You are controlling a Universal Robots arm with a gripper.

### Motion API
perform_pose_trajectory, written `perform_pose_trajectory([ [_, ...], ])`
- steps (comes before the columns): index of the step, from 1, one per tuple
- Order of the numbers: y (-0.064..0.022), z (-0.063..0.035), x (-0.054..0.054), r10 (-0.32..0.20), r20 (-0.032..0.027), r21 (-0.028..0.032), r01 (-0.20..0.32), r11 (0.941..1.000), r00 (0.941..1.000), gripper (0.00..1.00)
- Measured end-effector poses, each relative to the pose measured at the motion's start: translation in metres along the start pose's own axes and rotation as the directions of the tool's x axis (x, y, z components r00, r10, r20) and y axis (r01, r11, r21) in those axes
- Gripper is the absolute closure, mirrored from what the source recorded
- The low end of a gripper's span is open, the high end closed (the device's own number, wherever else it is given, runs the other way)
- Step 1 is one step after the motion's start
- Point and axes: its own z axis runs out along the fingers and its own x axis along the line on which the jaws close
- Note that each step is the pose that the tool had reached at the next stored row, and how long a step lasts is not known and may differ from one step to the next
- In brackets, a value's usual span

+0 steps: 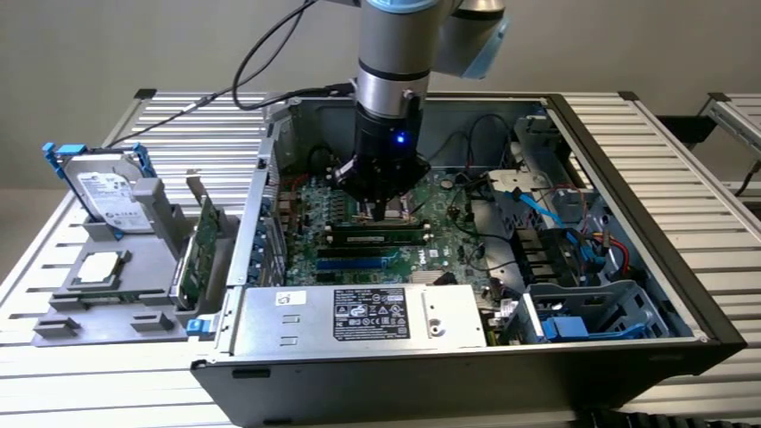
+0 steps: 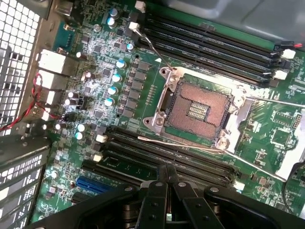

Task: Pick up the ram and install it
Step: 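Press down the ram until it locks into place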

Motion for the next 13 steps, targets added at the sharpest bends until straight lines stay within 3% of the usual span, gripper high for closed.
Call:
perform_pose_trajectory([
  [9, 0.0003, -0.0009, 0.0000, 0.099, 0.0240, 0.0010, -0.100, 0.9950, 0.9948, 0.89],
  [13, 0.0000, -0.0080, 0.0000, 0.122, 0.0252, -0.0002, -0.122, 0.9926, 0.9923, 0.89],
])
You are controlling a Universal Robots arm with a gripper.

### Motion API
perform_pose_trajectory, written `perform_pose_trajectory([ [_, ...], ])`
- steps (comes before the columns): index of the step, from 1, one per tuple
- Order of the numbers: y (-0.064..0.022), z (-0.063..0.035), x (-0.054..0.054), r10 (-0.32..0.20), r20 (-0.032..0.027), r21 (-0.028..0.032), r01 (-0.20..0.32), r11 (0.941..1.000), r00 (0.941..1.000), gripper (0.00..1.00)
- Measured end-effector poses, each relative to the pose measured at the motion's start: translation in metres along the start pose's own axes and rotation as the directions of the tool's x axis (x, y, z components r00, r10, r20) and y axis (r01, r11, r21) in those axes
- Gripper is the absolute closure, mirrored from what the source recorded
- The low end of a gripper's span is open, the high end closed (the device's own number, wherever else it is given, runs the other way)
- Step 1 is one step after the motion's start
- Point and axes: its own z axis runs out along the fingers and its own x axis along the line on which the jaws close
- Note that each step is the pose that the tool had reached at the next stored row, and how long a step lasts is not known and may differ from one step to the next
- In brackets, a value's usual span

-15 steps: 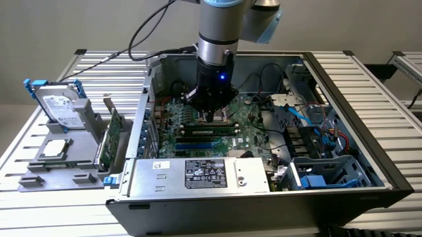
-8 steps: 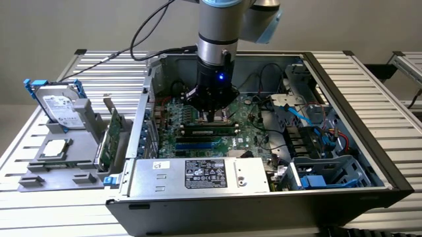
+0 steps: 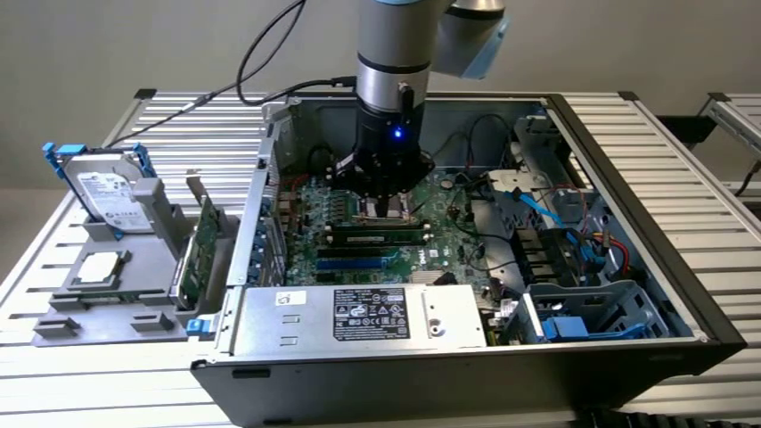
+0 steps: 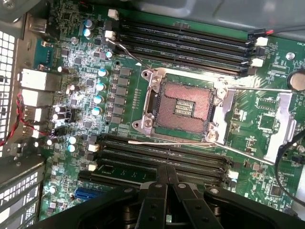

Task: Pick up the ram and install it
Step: 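Press down the ram until it locks into place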

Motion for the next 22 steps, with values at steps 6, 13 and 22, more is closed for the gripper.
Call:
perform_pose_trajectory([
  [6, -0.0025, -0.0089, 0.000, 0.021, -0.0008, -0.0003, -0.021, 0.9998, 0.9998, 0.89],
  [13, -0.0070, -0.0122, 0.001, 0.055, -0.0014, 0.0000, -0.055, 0.9985, 0.9985, 0.89],
  [22, -0.0217, -0.0131, 0.003, 0.069, -0.0014, -0.0015, -0.069, 0.9976, 0.9976, 0.89],
])
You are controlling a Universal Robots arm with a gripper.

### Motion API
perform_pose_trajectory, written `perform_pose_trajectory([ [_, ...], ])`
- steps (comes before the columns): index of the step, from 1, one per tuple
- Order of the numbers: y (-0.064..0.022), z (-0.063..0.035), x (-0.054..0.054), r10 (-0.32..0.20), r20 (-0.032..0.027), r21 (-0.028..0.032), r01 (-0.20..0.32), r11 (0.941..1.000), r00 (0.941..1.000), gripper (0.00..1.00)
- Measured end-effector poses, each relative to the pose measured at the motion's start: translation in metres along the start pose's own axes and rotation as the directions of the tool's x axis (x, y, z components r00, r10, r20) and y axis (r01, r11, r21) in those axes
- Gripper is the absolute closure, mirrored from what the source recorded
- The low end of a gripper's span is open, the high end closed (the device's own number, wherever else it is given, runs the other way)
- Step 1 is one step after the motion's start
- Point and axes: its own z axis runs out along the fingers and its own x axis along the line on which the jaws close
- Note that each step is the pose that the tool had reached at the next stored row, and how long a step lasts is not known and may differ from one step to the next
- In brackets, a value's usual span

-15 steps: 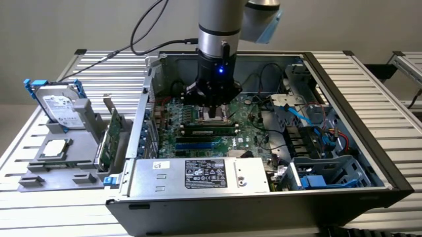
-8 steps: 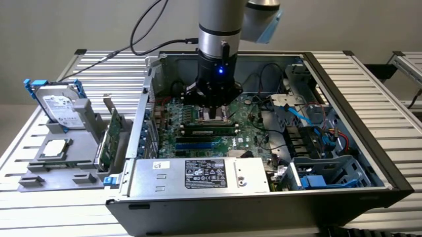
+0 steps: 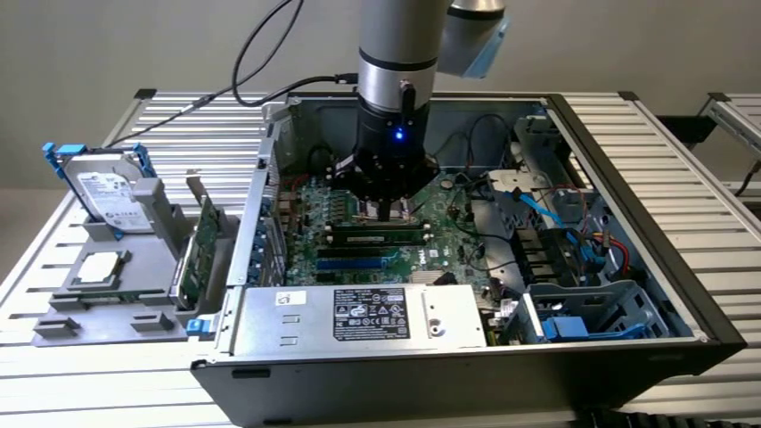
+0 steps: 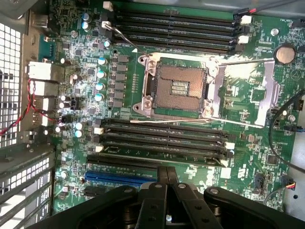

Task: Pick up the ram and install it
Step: 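Press down the ram until it locks into place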

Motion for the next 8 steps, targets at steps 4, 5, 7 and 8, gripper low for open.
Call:
perform_pose_trajectory([
  [4, 0.0000, 0.0000, 0.0000, 0.000, 0.0000, -0.0001, 0.000, 1.0000, 1.0000, 0.89],
  [5, 0.0000, 0.0000, 0.0000, 0.000, 0.0000, -0.0001, 0.000, 1.0000, 1.0000, 0.89],
  [7, 0.0000, 0.0000, 0.0000, 0.000, 0.0000, -0.0001, 0.000, 1.0000, 1.0000, 0.89],
  [8, 0.0000, 0.0000, -0.0001, 0.000, 0.0001, -0.0001, 0.000, 1.0000, 1.0000, 0.89],
])
